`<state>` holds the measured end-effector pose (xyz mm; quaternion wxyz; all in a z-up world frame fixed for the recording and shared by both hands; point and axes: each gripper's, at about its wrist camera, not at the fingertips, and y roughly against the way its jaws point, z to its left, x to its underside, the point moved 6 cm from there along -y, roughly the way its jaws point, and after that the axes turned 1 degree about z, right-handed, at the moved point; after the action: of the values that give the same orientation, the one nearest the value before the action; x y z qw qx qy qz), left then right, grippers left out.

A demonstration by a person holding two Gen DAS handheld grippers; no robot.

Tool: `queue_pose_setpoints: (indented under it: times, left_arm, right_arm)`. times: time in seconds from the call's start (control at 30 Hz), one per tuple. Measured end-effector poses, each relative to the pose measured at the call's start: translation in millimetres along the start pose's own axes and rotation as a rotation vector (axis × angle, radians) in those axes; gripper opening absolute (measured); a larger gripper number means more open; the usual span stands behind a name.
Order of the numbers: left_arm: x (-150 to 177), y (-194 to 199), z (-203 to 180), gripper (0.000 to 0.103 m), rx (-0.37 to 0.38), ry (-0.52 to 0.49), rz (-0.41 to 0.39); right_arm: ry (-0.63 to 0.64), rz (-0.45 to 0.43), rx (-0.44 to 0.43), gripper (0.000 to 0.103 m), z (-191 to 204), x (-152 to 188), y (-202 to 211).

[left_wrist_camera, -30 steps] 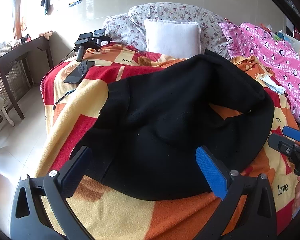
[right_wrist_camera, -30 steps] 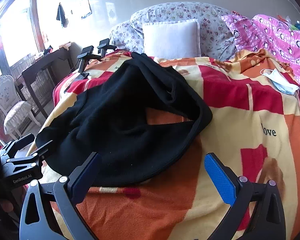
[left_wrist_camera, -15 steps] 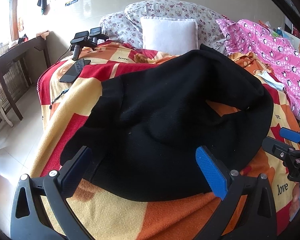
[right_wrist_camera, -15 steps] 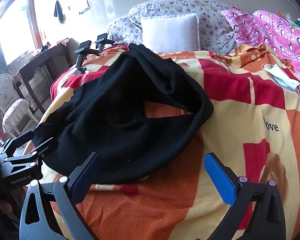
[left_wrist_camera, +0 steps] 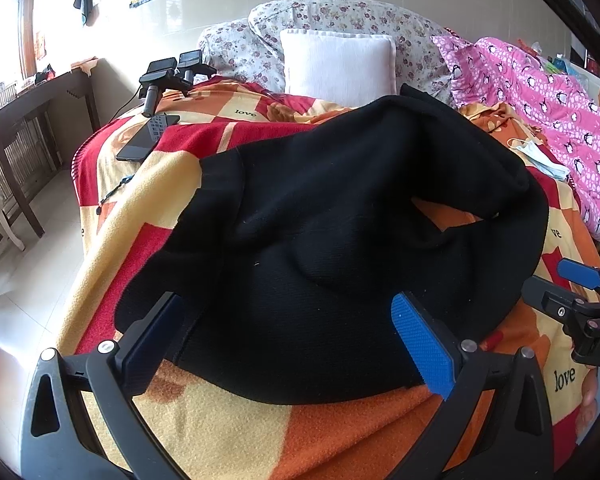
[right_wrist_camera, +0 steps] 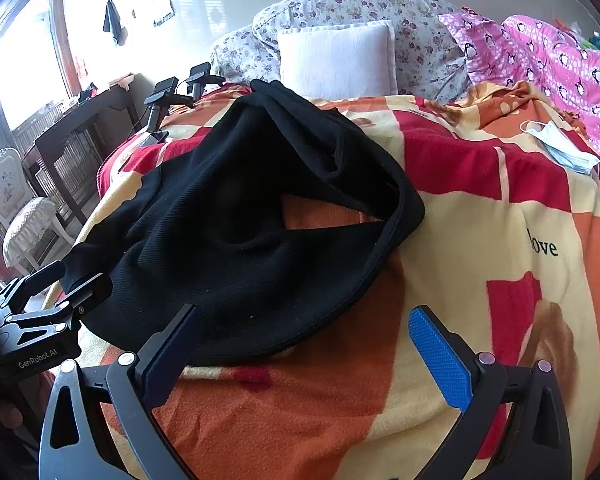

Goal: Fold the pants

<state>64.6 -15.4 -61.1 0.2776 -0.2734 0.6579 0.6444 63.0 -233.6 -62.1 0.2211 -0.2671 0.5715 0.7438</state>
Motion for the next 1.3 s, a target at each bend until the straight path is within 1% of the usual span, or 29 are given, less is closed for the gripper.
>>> queue_pose_setpoints:
  times: [0.3, 0.53, 0.63, 0.73, 0.8, 0.83, 0.9, 0.93, 1.0, 1.07, 1.2, 1.27, 1.3]
  left_arm:
    - [0, -2, -1, 0.103, 0.001, -0.002, 0.005]
    - [1, -1, 11, 0.103, -0.003, 0.022, 0.010]
    - [2, -3, 15, 0.103, -0.010, 0.026, 0.014]
    - [2, -6, 16, 0.103, -0.008, 0.034, 0.020]
    - [3, -10, 14, 0.103, -0.005, 0.032, 0.029]
    - [4, -11, 13, 0.103, -0.003, 0.030, 0.032]
    - [4, -13, 11, 0.103, -0.001, 0.023, 0.037]
    - [4, -13, 10, 0.103, 0.001, 0.021, 0.039]
    - [4, -14, 10, 0.103, 0.003, 0.020, 0.041]
    - [3, -16, 10, 0.103, 0.003, 0.022, 0.041]
    - [0, -19, 6, 0.103, 0.008, 0.024, 0.043]
    - [0, -20, 2, 0.103, 0.009, 0.015, 0.044]
    - [1, -20, 2, 0.103, 0.008, 0.011, 0.045]
  right_arm:
    - [0.005, 0.002, -0.007, 0.102, 1, -1, -3]
    - [-0.033, -0.022, -0.010, 0.101, -16, -8, 1]
    - [-0.055, -0.051, -0.038, 0.099, -24, -20, 9]
    - [-0.038, -0.098, -0.021, 0.097, -30, -42, 19]
    - [-0.037, -0.123, -0.021, 0.089, -33, -57, 21]
    - [-0.039, -0.125, -0.020, 0.087, -35, -64, 21]
    - [-0.033, -0.129, -0.011, 0.079, -40, -75, 19]
    - [-0.022, -0.128, 0.011, 0.076, -43, -79, 16]
    - [-0.002, -0.101, 0.065, 0.065, -49, -81, 10]
    - [0.018, -0.079, 0.087, 0.064, -54, -77, 8]
    - [0.040, -0.037, 0.075, 0.064, -57, -65, 0]
    - [0.054, -0.014, 0.088, 0.063, -58, -64, -11]
    - [0.068, 0.000, 0.096, 0.049, -58, -63, -18]
